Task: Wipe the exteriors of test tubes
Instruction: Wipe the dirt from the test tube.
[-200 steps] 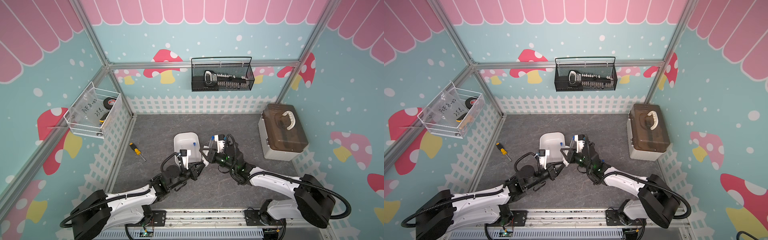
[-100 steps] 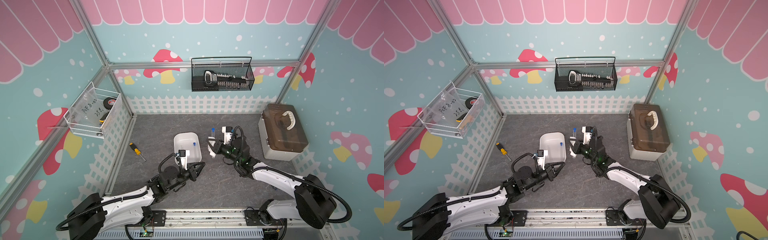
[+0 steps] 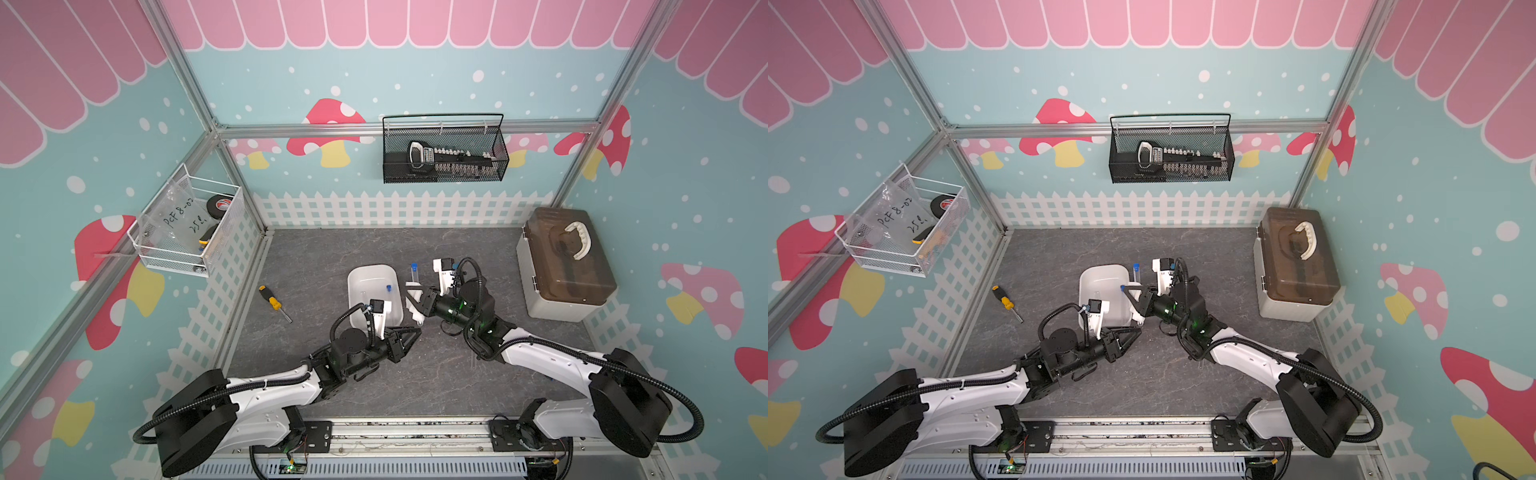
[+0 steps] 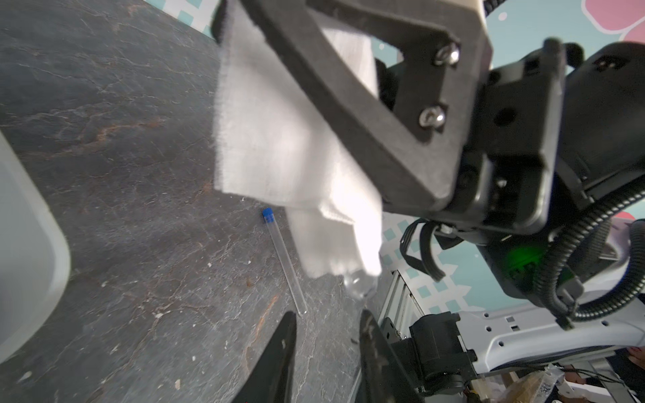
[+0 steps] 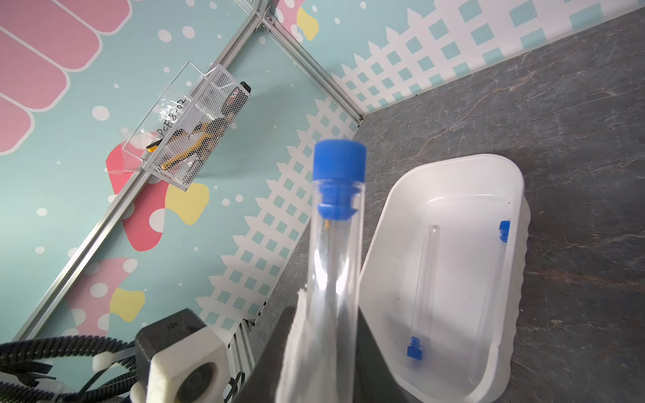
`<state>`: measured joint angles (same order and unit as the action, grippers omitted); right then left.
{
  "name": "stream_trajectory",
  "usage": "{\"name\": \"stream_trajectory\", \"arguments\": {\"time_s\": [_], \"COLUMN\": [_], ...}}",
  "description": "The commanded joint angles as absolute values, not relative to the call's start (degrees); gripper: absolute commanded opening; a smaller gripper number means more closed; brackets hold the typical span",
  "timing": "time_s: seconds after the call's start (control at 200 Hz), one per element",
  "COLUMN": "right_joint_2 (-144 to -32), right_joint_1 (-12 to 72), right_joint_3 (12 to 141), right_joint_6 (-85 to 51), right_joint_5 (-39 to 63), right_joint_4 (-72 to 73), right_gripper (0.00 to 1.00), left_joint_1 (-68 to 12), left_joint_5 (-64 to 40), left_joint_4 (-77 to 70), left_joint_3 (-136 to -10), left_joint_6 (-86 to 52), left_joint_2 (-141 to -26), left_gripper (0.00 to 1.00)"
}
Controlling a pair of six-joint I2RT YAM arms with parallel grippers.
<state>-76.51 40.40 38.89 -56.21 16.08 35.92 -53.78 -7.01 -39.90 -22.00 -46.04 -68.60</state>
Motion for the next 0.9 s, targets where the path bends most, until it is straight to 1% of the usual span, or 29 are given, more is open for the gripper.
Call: {"name": "stream_trajectory", "arguments": {"time_s": [0.0,0.19,0.38,0.525,0.6,0.721,0.811,0.891], "right_joint_2": [-75.54,-75.5,-75.41,-75.33,-75.15,-74.88,-74.6,-74.23], "right_joint_1": [41.05,41.39,42.12,42.55,42.63,42.81,42.89,42.94], "right_joint_3": [38.04,37.88,37.89,37.64,37.46,37.19,36.94,36.76], "right_joint_6": [-57.22,-57.13,-57.04,-57.13,-57.04,-56.91,-56.95,-56.85], "right_joint_5": [15.65,15.38,15.36,15.29,15.2,15.05,14.65,14.24], "right_joint_4": [37.91,37.96,37.9,37.96,37.97,37.88,37.85,37.87], "right_gripper": [0.24,0.24,0.23,0.24,0.24,0.24,0.24,0.24], "left_joint_1": [-54.56,-55.11,-55.11,-55.11,-55.02,-54.87,-54.84,-54.84], "left_joint_5": [-9.29,-8.82,-7.28,-6.56,-5.86,-4.38,-3.63,-3.73], "left_joint_4": [-43.62,-45.2,-46.82,-47.21,-47.28,-47.19,-47.11,-47.19], "left_joint_3": [-23.89,-24.0,-24.67,-24.98,-24.65,-24.02,-23.65,-23.63], "left_joint_6": [-46.41,-46.86,-46.42,-46.41,-46.41,-46.72,-46.81,-46.76], "left_joint_2": [-69.41,-70.62,-72.01,-72.55,-72.37,-71.92,-71.56,-71.63], "left_gripper": [0.32,0.31,0.25,0.17,0.16,0.17,0.26,0.3]}}
